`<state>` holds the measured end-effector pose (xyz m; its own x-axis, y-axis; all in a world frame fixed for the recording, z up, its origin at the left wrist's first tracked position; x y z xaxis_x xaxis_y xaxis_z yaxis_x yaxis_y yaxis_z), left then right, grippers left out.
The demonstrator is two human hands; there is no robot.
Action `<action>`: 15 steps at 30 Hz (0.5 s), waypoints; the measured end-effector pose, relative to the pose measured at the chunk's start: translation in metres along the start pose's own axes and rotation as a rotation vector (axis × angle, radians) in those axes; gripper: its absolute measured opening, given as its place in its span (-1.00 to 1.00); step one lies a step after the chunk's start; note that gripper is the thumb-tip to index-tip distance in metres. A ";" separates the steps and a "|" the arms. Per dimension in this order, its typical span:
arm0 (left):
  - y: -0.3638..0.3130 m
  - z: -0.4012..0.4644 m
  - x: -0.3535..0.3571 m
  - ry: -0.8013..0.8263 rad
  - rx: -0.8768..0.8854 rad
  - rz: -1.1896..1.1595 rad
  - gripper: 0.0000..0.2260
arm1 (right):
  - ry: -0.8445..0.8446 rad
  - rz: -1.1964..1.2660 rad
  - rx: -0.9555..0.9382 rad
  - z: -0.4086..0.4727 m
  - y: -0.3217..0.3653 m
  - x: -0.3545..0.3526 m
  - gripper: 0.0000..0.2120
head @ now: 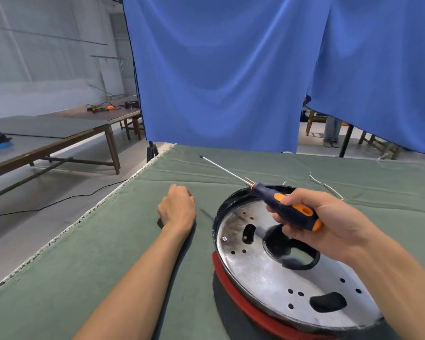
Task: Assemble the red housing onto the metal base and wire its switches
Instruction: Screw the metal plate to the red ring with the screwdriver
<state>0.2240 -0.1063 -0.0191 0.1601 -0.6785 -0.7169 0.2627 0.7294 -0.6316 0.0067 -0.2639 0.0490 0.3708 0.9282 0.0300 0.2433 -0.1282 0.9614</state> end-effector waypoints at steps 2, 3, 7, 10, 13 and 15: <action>-0.001 -0.001 -0.001 -0.023 0.020 -0.026 -0.85 | -0.012 -0.020 -0.006 -0.001 -0.001 0.000 -0.83; -0.001 -0.002 -0.002 -0.031 0.026 -0.070 -0.86 | -0.019 -0.030 -0.010 -0.002 -0.001 0.000 -0.82; 0.002 -0.016 -0.012 -0.007 -0.037 -0.622 -0.87 | -0.048 -0.068 -0.037 -0.007 -0.001 0.001 -0.81; 0.010 -0.037 -0.025 0.011 -0.263 -1.046 -0.88 | -0.083 -0.139 -0.081 -0.013 0.000 0.003 -0.82; 0.012 -0.053 -0.047 0.020 -0.465 -1.390 -0.88 | -0.127 -0.259 -0.174 -0.019 0.006 0.008 -0.82; 0.012 -0.063 -0.061 0.049 -0.561 -1.628 -0.87 | -0.140 -0.384 -0.278 -0.025 0.013 0.010 -0.84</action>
<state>0.1578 -0.0509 -0.0016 0.0577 -0.6979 0.7138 -0.2275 -0.7054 -0.6713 -0.0090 -0.2475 0.0685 0.4229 0.8318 -0.3595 0.1450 0.3295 0.9329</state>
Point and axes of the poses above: each hand's wrist, its own z-axis towards the middle knuckle, its own x-axis out of the palm, y = z × x, the point moved 4 cm from there along z, towards the middle knuckle, and after that the axes turned 11 degrees about -z, right-handed, at the moved point
